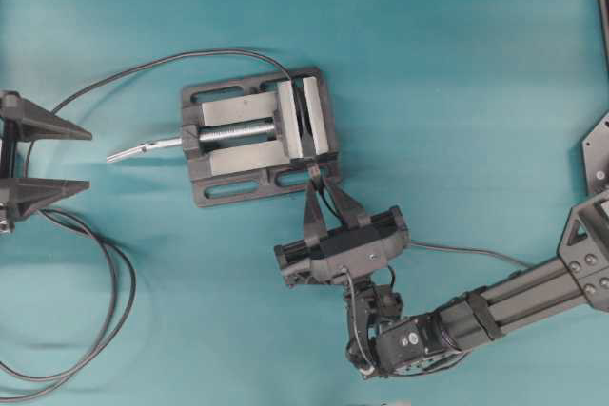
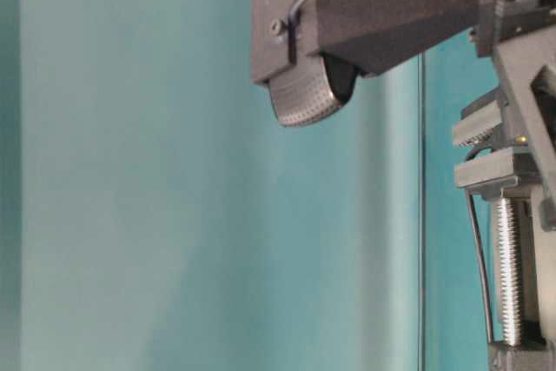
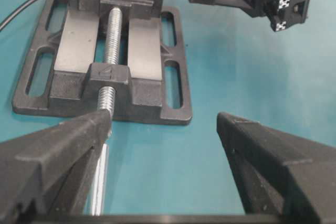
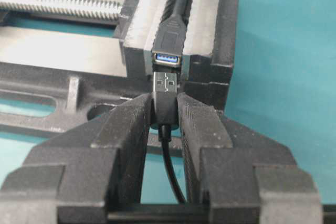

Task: Insert the USB cable into the fixed female connector.
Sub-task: 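Align the USB plug with the port and push it in with the right gripper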

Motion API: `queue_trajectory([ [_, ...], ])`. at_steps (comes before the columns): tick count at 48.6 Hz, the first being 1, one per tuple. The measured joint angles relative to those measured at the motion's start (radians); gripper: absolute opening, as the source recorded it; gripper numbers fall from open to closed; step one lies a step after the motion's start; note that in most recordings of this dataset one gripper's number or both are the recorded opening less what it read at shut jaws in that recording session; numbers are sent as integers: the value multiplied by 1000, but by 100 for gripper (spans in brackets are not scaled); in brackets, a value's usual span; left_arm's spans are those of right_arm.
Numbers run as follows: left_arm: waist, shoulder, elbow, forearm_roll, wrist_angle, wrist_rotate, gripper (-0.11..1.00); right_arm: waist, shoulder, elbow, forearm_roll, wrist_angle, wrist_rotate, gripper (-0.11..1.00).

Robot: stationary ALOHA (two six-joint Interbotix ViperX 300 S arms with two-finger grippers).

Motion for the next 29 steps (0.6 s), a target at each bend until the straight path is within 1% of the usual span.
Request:
queue_trajectory([
  [17, 0, 0, 0, -2, 2, 0, 100, -17, 0, -3, 0, 2, 2, 21],
  [29, 0, 0, 0, 0, 0, 0, 100, -25, 2, -5, 0, 25, 0, 21],
])
